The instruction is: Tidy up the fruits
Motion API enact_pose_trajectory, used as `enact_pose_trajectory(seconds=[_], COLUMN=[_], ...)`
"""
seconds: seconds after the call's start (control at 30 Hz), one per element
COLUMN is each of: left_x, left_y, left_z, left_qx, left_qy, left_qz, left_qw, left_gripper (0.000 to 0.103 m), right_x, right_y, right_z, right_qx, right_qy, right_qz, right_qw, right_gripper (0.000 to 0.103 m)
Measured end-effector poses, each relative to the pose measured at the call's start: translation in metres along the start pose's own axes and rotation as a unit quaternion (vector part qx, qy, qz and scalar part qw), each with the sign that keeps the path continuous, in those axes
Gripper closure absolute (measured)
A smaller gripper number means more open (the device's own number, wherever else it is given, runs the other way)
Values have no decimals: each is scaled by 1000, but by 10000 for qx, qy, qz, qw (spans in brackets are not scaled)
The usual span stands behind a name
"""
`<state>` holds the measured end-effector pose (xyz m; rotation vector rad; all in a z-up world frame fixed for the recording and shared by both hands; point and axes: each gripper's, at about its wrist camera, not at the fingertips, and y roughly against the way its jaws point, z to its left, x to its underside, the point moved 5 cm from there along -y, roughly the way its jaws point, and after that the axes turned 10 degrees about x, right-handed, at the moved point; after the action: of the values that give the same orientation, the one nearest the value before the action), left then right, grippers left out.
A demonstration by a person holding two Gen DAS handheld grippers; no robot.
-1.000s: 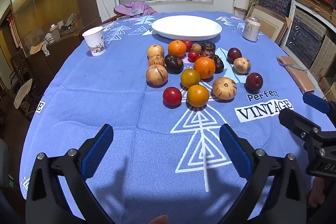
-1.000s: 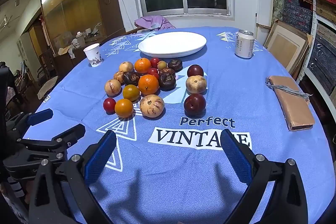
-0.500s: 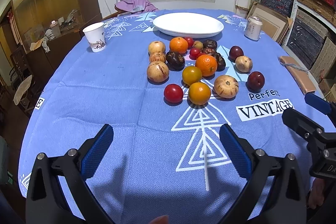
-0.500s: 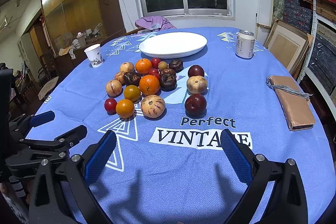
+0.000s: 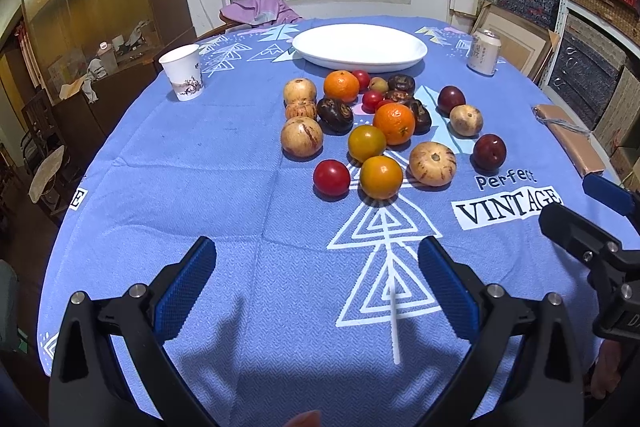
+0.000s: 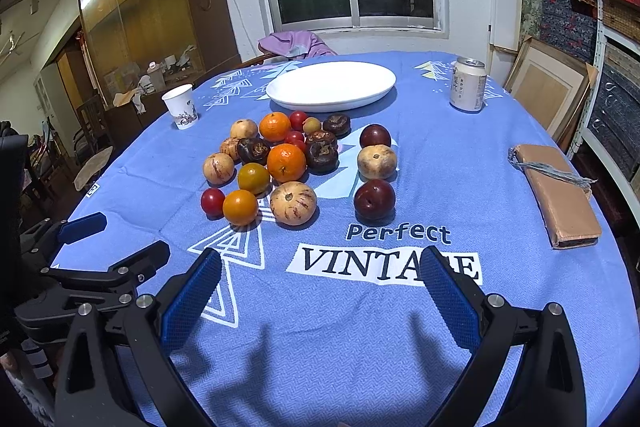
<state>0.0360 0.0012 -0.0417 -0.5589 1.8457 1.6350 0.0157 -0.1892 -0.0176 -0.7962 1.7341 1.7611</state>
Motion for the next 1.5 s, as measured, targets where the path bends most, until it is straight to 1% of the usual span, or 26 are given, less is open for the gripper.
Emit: enact_pose_trajectory(seconds=[0.43,1.5], left_x=[-1,5], left_y=[3,-1], left_z=[-2,-4], left_qx=[-100,-77], left_qy=[-81,-105], left_qz=[-46,44], left_qw=[9999,9999], left_gripper=[4,4], right_x=[-1,3], right_y=[4,1], right_z=[0,0], right_qx=[-32,-73], right_qy=[-8,-22], right_qz=[3,52], right_qw=[10000,10000], right_gripper=[3,3])
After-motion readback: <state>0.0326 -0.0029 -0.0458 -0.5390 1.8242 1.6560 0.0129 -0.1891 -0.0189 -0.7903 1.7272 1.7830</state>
